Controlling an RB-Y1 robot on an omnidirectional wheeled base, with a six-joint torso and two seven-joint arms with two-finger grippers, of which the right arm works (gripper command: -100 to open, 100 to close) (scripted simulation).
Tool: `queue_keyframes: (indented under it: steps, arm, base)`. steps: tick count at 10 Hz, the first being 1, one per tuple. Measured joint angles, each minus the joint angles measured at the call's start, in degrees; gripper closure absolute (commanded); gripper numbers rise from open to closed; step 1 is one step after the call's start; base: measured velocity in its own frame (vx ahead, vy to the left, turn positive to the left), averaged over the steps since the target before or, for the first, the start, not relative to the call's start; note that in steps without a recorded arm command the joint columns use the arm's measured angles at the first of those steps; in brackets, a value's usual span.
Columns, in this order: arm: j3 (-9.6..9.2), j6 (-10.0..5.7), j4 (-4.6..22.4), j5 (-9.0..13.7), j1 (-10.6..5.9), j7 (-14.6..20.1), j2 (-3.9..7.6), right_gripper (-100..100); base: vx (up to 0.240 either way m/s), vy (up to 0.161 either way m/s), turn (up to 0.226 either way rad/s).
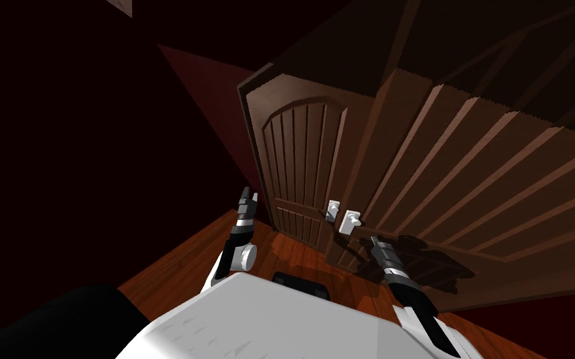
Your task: Pull the door open
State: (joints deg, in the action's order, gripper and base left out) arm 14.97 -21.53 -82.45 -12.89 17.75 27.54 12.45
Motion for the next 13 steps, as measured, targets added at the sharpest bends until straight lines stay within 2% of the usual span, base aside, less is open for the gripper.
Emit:
queue_keyframes:
  steps: [3,4,6,9,12,13]
  arm:
    - [-2.00,-0.70,-2.0,-0.6,1.14,1.4,0.07,-100]
    - [-2.08,-0.79,-2.1,-0.6,1.18,1.5,0.05,-100]
    - [-0.33,-0.73,0.0,-0.1,1.16,0.7,0.24,-100]
    - [0.35,-0.07,1.3,0.2,-0.14,0.0,0.34,-100]
    - [-0.69,-0.07,0.8,0.1,-1.76,-0.2,-0.17,-100]
    - [-0.77,-0.15,0.7,0.1,-1.86,-0.3,-0.22,100]
  base:
    - [-0.149,0.065,0.045]
    - [0.025,-0.101,-0.164]
    - [0.105,-0.168,-0.067]
    - [0.186,-0.036,0.067]
    - [0.194,0.063,0.089]
    - [-0.011,-0.007,-0.026]
